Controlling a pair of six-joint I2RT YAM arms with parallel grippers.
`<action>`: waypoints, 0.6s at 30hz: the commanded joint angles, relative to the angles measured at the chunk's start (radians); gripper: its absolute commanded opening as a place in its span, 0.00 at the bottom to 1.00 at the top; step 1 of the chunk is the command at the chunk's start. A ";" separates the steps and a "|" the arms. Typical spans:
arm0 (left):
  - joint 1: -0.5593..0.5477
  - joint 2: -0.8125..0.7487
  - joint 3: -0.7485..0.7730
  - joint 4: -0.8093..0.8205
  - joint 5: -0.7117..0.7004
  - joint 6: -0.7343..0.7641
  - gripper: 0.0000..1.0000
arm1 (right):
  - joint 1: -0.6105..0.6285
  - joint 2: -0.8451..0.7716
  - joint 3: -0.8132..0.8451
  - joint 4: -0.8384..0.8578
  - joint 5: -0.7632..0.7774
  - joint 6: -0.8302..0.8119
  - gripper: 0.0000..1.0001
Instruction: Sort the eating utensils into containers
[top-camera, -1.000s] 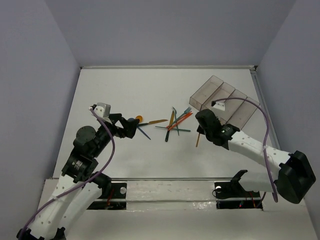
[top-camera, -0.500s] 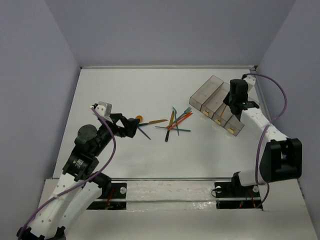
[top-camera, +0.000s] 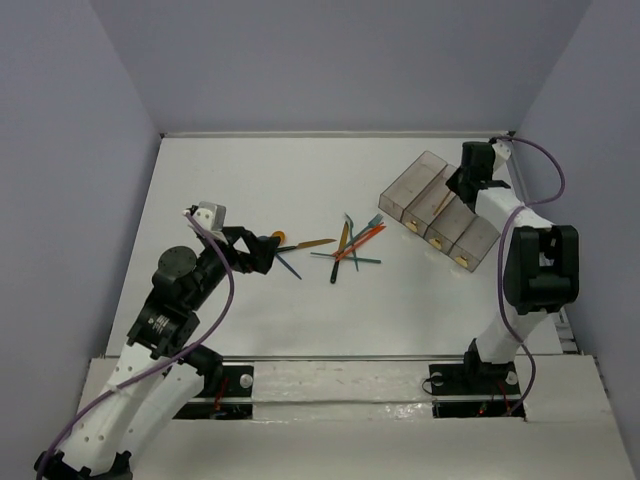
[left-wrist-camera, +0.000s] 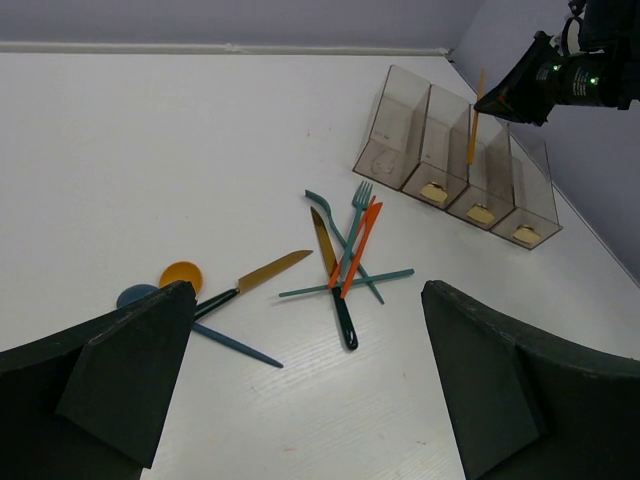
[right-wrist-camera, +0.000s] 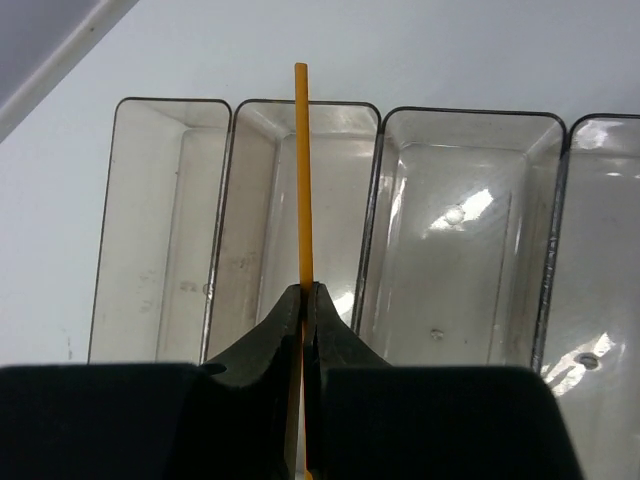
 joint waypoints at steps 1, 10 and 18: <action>0.015 -0.001 0.049 0.035 -0.005 0.012 0.99 | 0.005 0.060 0.080 0.056 -0.024 0.081 0.00; 0.025 0.001 0.047 0.041 0.008 0.011 0.99 | 0.005 0.028 0.028 0.104 -0.135 0.061 0.55; 0.035 -0.008 0.047 0.040 0.016 0.008 0.99 | 0.176 -0.151 -0.081 0.108 -0.176 0.004 0.50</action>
